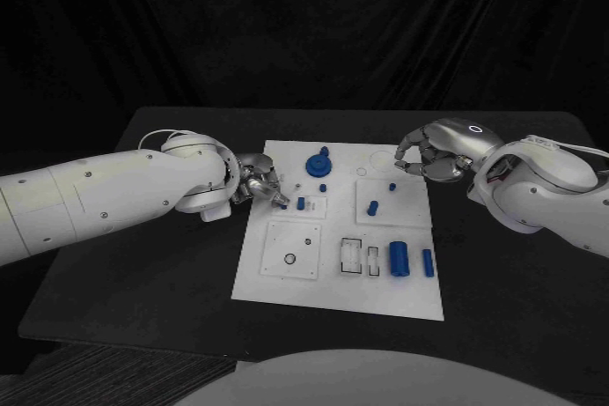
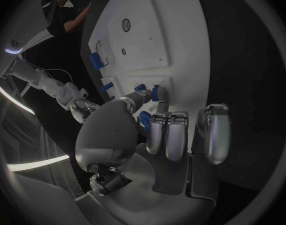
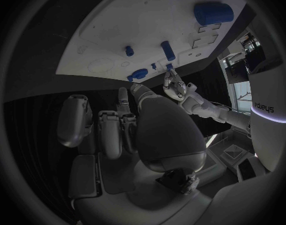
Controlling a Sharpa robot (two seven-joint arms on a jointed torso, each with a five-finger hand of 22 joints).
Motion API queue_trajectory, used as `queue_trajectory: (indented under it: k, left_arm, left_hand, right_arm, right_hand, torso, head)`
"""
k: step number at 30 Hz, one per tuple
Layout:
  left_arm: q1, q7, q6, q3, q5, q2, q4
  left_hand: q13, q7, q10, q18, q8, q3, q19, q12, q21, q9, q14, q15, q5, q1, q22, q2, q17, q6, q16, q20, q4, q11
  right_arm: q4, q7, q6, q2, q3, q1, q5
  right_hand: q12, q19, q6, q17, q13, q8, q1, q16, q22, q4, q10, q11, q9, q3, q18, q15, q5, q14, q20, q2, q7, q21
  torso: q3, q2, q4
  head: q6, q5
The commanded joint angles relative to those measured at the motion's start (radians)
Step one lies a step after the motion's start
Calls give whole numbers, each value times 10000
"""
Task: Assemble the parts on the task board
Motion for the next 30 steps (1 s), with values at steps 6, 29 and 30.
queue_trajectory:
  k: [6, 29, 30]
  left_arm:
    - [-61, 56, 191, -20, -6, 66, -5]
    - [-70, -50, 383, -20, -6, 83, -160]
    - [-70, -44, 383, -20, -6, 79, -159]
  left_hand:
    - [2617, -65, 1028, 182, -156, -1432, 17, -5, -52, -194, 1057, -32, -1539, -642, 2100, 160, 2628, 149, 27, -17, 1000, -33]
    - [2617, -81, 1028, 202, 613, -3337, -21, -5, -148, 754, 1057, -27, -1926, -1297, 2077, 735, 2628, -114, 27, -5, 2006, -33]
    - [2617, -83, 1028, 203, 632, -3343, -23, -5, -153, 789, 1057, -29, -1790, -1216, 2076, 744, 2628, -150, 27, -7, 1970, -32]
  right_arm:
    - [-12, -216, 18, 2, 6, -29, -19]
    - [-59, -187, 7, 32, 6, -80, -19]
    - [-60, -187, 8, 31, 6, -82, -19]
  right_hand:
    - [36, -71, 45, 2173, 2632, 22, 125, -45, 1654, -33, 1048, -52, -6, 88, 189, -58, 94, 917, -20, 0, 28, -72]
    - [36, -93, 48, 2146, 2632, 24, 151, -74, 1637, -61, 1048, -49, -5, 115, 202, -55, 149, 909, -19, 4, 33, -139]
    - [36, -93, 48, 2146, 2632, 24, 151, -74, 1637, -61, 1048, -49, -5, 115, 202, -55, 149, 909, -19, 4, 33, -139]
  torso:
    - [-4, 7, -7]
    - [-11, 3, -13]
    - [-11, 2, -13]
  head:
    - [-2, 13]
    - [-2, 15]
    - [-2, 14]
